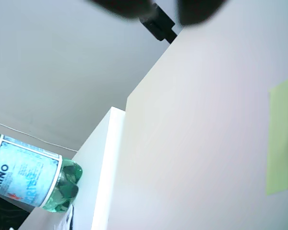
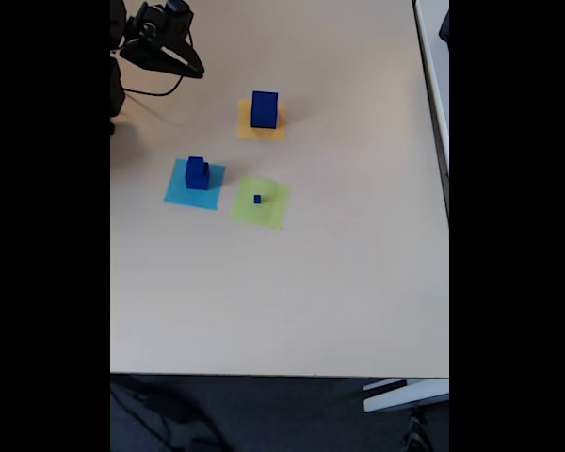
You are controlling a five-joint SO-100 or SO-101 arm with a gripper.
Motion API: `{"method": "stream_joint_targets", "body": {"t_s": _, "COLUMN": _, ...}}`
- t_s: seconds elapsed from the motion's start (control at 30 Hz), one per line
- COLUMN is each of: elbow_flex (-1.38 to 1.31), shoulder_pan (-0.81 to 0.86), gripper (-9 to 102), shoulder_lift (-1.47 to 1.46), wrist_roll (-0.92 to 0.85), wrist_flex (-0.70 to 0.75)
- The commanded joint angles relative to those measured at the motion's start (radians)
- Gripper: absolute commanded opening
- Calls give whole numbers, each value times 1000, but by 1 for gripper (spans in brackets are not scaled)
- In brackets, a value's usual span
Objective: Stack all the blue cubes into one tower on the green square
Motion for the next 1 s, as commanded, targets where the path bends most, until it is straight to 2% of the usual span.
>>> {"method": "stream_joint_targets", "body": {"t_s": 0.0, "elbow_flex": -60, "shoulder_pan": 9, "gripper": 0, "shoulder_lift": -48, "wrist_roll": -29, "wrist_flex": 18}}
{"method": "stream_joint_targets", "body": {"t_s": 0.17, "elbow_flex": -46, "shoulder_pan": -28, "gripper": 0, "shoulder_lift": -67, "wrist_roll": 0, "wrist_flex": 34}}
{"method": "stream_joint_targets", "body": {"t_s": 0.57, "elbow_flex": -264, "shoulder_pan": -49, "gripper": 0, "shoulder_lift": -385, "wrist_roll": -2, "wrist_flex": 126}}
{"method": "stream_joint_targets", "body": {"t_s": 0.97, "elbow_flex": -394, "shoulder_pan": -55, "gripper": 1, "shoulder_lift": -546, "wrist_roll": -5, "wrist_flex": 184}}
